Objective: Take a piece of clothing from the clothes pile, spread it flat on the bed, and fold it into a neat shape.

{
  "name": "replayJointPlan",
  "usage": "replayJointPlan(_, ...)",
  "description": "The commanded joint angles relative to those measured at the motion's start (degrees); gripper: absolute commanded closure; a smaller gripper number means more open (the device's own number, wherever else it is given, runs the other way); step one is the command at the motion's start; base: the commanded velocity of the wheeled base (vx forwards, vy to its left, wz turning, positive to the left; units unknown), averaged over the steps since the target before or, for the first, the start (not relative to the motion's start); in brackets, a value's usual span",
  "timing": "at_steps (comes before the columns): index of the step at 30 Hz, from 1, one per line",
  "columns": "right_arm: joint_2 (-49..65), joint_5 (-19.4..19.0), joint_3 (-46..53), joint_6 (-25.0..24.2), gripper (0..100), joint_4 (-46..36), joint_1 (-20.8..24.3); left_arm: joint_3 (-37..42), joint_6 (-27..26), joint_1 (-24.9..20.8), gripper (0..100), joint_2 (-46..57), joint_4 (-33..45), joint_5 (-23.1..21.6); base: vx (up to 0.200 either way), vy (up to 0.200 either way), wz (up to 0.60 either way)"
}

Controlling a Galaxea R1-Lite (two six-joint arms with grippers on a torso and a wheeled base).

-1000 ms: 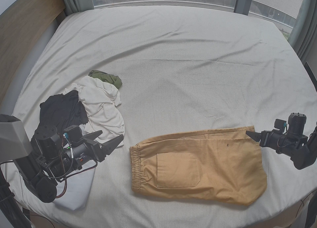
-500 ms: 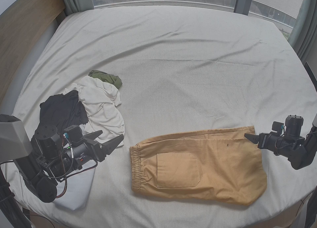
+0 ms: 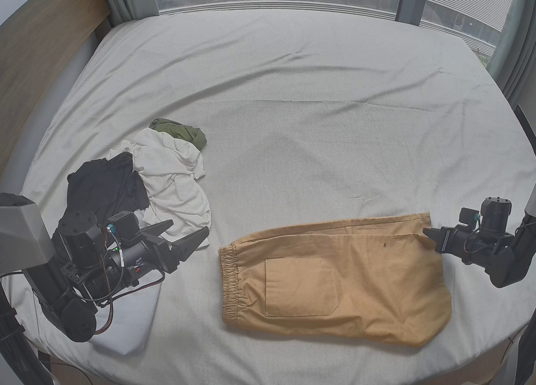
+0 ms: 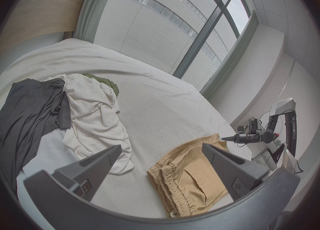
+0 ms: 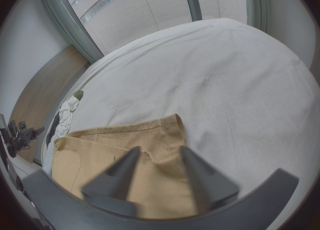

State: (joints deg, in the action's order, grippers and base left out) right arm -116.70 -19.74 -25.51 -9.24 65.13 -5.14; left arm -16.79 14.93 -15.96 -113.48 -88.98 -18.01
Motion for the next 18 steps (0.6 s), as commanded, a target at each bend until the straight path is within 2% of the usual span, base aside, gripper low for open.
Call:
replayJointPlan(1, -0.19, -0.04, 0.11, 0.01, 100, 0.08, -0.04, 0.09, 0.01, -0.13, 0, 0.02, -0.23, -0.01, 0.0, 0.0, 0.0)
replayJointPlan(18, -0.28, -0.13, 0.03, 0.19, 100, -0.01, -1.27, 0.09, 0.01, -0.13, 0, -0.07, -0.23, -0.01, 0.0, 0.0, 0.0)
